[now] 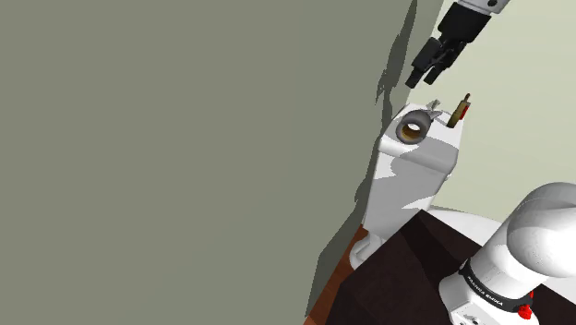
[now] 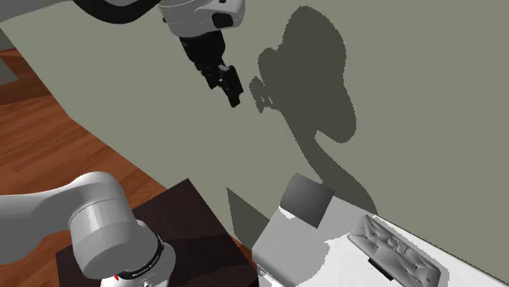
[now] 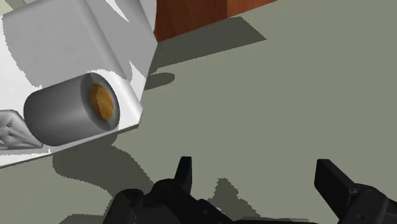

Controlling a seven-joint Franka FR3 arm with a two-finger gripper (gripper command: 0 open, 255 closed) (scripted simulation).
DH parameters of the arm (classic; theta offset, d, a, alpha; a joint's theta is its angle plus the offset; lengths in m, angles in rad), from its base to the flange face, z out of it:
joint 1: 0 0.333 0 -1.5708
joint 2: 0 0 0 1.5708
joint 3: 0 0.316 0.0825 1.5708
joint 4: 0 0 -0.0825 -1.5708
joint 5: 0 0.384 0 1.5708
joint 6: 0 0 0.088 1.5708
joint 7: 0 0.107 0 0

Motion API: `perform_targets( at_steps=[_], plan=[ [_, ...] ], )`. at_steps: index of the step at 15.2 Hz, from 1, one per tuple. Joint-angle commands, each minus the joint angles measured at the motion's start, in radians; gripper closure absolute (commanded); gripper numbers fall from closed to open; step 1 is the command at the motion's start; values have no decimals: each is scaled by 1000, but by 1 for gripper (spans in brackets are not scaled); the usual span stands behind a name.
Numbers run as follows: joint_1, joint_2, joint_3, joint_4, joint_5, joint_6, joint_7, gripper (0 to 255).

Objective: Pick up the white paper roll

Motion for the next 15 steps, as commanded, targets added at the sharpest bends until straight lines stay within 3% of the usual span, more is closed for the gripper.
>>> perform_targets(
  at_steps=[1,9,15],
  plan=[
    [0,0,0,0,0,0,0,0],
    [-106,-31,193,-281,-386,249,6,0],
    [-270,-13,319,-463,-756,472,106,0]
  ],
)
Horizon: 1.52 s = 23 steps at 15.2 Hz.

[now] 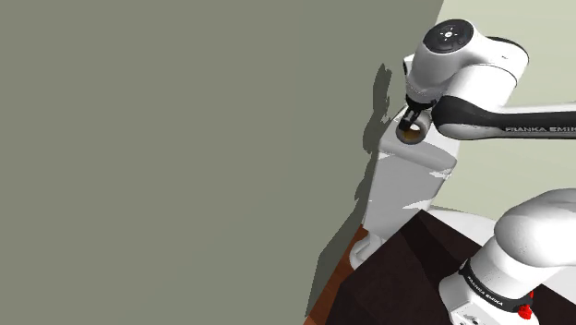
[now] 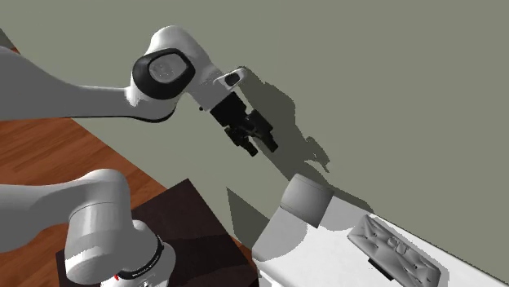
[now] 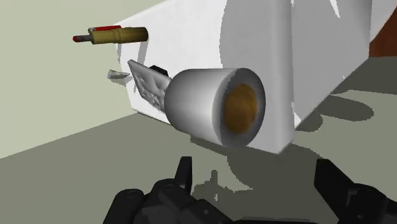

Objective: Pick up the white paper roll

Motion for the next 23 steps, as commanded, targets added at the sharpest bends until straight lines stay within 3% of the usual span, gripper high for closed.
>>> perform_targets(
  at_steps=[1,5,15,16,23],
  plan=[
    [-74,7,43,-50,-152,75,49,0],
    [-279,56,148,-103,-507,206,236,0],
    [-321,117,206,-140,-590,234,380,0],
    [-320,117,207,-141,-589,233,382,255],
    [-320,116,206,-142,-589,233,380,255]
  ],
)
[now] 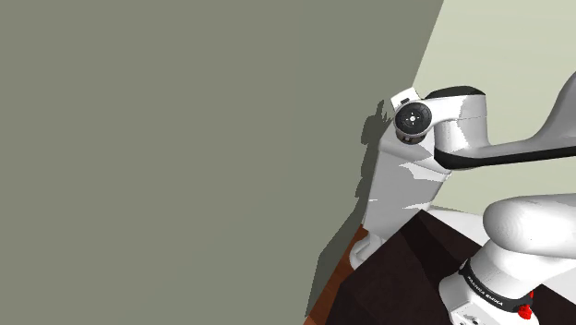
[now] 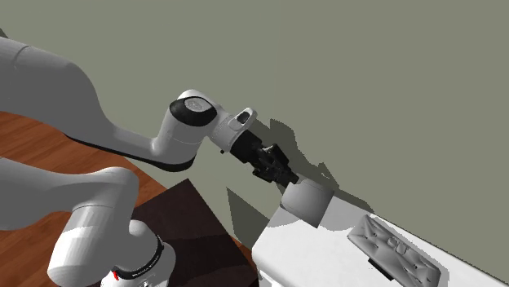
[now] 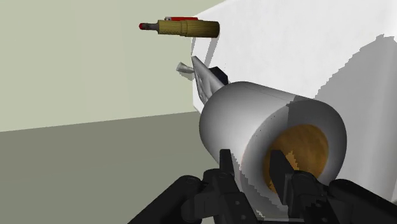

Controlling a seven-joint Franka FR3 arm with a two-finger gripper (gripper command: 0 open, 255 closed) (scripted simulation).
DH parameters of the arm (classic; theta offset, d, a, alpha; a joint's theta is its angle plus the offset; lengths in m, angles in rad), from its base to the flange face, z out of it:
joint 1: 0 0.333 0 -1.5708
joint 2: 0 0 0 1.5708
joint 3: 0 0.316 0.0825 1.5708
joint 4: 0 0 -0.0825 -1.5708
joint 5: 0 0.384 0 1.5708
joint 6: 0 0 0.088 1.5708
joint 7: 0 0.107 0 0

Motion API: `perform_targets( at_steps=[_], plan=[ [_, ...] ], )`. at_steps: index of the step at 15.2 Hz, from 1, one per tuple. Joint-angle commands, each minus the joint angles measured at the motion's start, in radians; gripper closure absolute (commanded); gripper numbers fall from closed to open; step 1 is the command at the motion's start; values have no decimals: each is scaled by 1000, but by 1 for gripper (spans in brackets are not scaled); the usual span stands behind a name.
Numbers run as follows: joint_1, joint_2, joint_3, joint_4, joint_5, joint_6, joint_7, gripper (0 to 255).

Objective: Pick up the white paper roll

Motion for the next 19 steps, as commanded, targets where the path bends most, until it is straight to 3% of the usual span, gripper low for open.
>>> perform_targets(
  at_steps=[1,19],
  plan=[
    [0,0,0,-1,0,0,0,255],
    [66,-96,-100,89,129,-62,-259,255]
  ],
)
